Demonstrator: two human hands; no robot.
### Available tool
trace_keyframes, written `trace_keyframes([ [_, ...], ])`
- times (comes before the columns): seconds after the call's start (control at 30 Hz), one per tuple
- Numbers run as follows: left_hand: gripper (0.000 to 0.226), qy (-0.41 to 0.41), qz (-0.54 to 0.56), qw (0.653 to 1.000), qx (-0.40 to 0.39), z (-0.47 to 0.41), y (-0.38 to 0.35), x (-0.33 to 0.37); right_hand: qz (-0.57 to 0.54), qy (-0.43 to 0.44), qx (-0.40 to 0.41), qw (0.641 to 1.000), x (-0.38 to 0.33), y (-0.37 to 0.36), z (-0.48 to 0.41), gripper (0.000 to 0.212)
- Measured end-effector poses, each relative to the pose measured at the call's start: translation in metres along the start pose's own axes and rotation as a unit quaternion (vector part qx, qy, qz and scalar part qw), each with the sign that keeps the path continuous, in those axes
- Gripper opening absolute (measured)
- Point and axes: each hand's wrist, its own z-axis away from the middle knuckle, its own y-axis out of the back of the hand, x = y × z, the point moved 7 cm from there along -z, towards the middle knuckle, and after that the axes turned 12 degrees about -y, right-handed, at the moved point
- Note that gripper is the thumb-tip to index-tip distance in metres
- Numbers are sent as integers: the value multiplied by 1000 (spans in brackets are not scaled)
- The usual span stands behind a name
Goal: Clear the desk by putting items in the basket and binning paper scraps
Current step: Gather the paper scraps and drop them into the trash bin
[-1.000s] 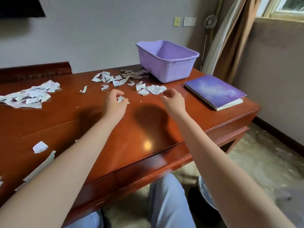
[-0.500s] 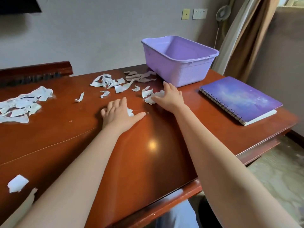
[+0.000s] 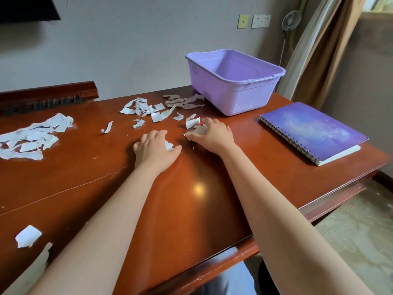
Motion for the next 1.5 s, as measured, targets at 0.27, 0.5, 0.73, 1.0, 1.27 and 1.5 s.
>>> trace_keyframes([
  [0.27,50,9,20,1000,17,0,2,-3,21,-45,30,998,-7,-6,-1,72],
  [0.5,32,-2,20,1000,22,0,3,-2,-28,-7,-10,1000,-2,8,9,35],
  [0.73,18,-24,12,999,22,1,6,6,-109,21,-19,994,0,8,16,12],
  [1.0,43,-33,-25,999,24,2,5,10,-139,42,61,988,3,16,18,22],
  [1.27,28,-27,-1,997,68,4,13,11,-336,-37,67,939,13,29,18,13],
  [1.5,43,77,213,972,67,8,20,-9,-407,-95,31,908,22,22,41,8],
])
